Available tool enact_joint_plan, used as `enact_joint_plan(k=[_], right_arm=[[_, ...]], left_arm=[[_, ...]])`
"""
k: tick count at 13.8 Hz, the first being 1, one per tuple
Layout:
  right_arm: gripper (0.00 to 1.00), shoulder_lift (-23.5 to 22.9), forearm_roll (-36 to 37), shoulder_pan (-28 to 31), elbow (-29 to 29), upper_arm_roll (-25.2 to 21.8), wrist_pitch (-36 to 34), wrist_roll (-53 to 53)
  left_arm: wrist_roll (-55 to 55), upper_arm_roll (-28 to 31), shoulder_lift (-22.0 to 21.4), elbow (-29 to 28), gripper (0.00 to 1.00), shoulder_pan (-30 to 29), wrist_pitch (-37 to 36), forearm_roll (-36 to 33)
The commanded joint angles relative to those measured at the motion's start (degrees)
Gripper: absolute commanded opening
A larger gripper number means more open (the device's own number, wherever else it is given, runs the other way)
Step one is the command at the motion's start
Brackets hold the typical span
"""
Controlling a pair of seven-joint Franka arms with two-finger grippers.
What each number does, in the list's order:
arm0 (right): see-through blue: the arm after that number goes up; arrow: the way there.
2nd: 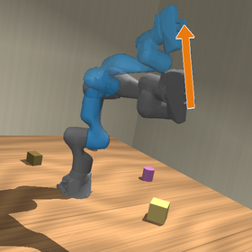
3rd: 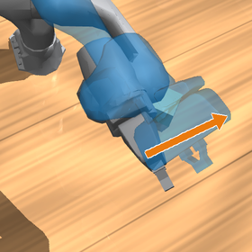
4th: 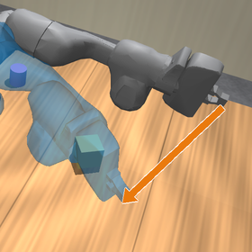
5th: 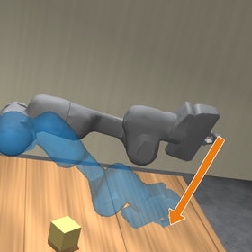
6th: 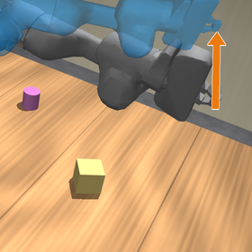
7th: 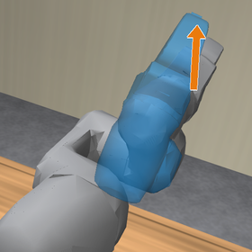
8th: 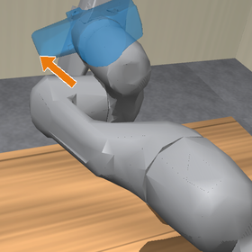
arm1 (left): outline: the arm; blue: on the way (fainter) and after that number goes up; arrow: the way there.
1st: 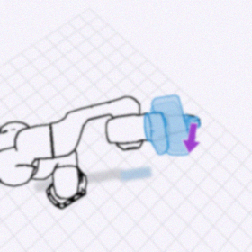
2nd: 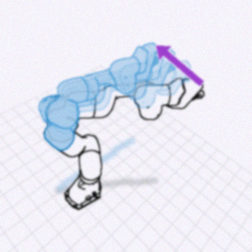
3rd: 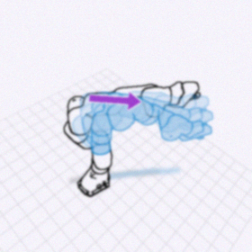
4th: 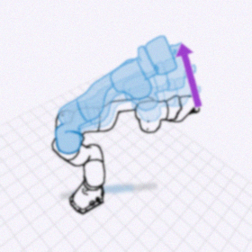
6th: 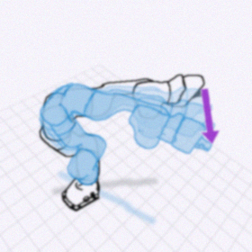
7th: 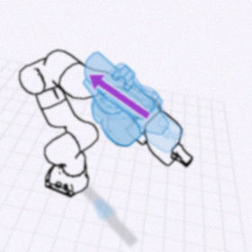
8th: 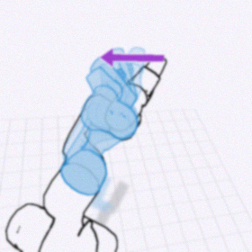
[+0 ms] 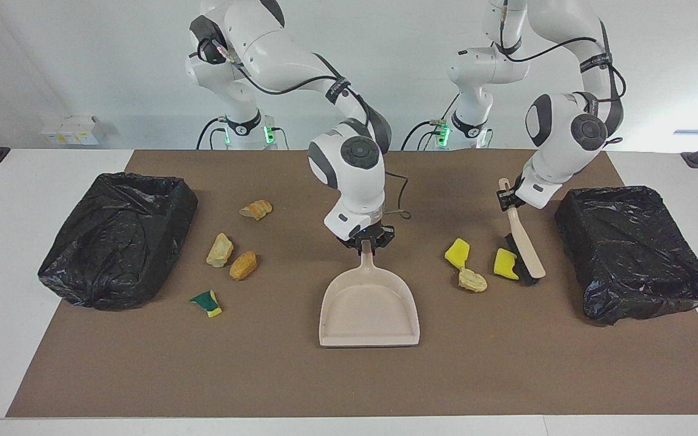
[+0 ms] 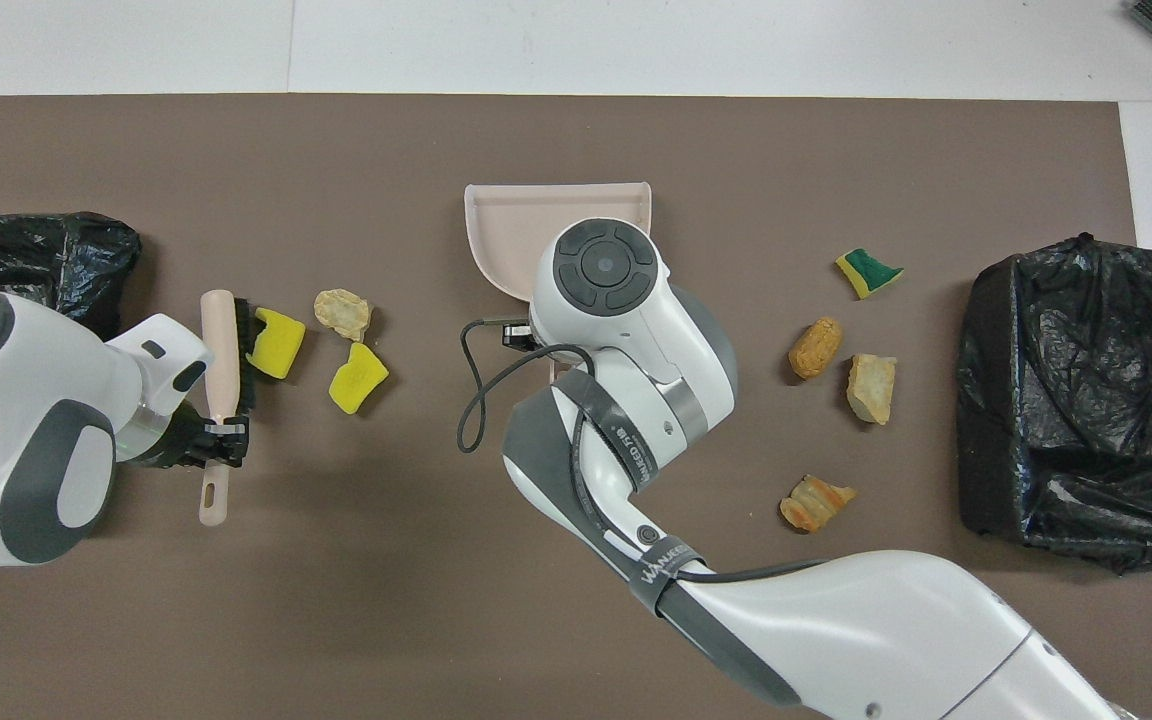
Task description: Sweep and dump trash in bin
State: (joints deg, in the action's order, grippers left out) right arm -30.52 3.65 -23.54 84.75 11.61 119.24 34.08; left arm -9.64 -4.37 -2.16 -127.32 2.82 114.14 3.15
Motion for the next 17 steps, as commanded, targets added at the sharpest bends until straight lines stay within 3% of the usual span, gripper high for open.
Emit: enact_joint_plan(k=[1, 6, 10, 13, 17], right_arm=[[0.00, 4.8, -0.1, 3.1, 1.9, 0.4, -3.9, -13.2], [0.00, 8.0, -0.2, 10.9, 2.1, 0.4, -14.8, -45.3], [0.00, 10.0, 0.9, 12.9, 6.4, 0.3, -15.3, -68.1], [0.00, 11.7, 2.2, 13.0, 9.7, 0.2, -14.9, -76.9], [0.00, 12.4, 9.5, 12.5, 13.2, 0.3, -12.4, -85.6]], left_arm=[[-3.5, 0.6, -0.7, -1.9, 0.00, 4.5, 3.1, 1.0], [-9.9, 0.7, 0.9, 1.1, 0.00, 8.1, 4.1, 3.5], [-9.3, 0.9, 1.4, 4.7, 0.00, 5.0, 4.1, 3.3], [-8.0, 0.9, 1.1, 2.6, 0.00, 1.8, 4.6, 3.3], [-5.1, 0.9, 1.5, -1.9, 0.00, 1.8, 10.4, 3.3]])
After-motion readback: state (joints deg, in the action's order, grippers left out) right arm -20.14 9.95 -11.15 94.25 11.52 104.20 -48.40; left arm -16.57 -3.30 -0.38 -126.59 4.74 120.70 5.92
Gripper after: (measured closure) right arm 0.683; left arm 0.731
